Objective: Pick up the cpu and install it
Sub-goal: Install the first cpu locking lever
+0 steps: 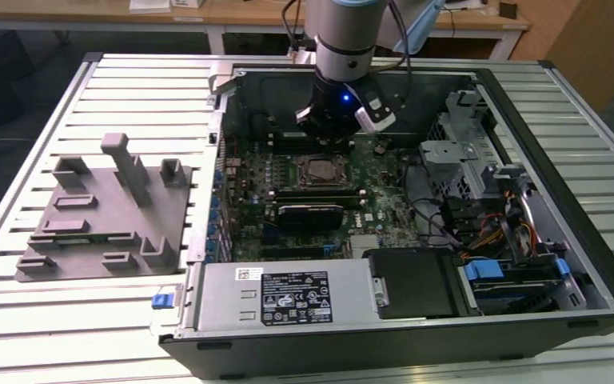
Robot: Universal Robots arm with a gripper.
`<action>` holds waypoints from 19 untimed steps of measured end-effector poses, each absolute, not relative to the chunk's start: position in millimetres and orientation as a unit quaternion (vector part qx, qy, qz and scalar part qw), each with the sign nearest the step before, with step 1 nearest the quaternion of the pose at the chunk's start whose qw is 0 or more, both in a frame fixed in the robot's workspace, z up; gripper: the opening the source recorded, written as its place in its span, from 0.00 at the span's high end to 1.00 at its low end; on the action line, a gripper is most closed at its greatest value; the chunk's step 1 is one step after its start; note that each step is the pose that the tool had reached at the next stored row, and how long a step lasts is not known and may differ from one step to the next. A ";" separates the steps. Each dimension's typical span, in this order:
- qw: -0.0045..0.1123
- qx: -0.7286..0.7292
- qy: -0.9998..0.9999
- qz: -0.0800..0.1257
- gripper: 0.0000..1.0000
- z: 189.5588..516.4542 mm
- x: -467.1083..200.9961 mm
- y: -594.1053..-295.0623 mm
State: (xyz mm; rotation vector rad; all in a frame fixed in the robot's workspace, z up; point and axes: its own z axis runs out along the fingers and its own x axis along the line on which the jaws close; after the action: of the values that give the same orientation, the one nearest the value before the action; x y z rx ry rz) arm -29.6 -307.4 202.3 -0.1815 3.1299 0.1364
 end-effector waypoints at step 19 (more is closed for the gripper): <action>0.002 -0.058 0.997 0.041 0.89 200.5 -28.8 -307.4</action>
State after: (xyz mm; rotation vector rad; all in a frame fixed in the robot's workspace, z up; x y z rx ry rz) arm -28.8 -307.4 200.5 -0.1818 3.1304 0.1290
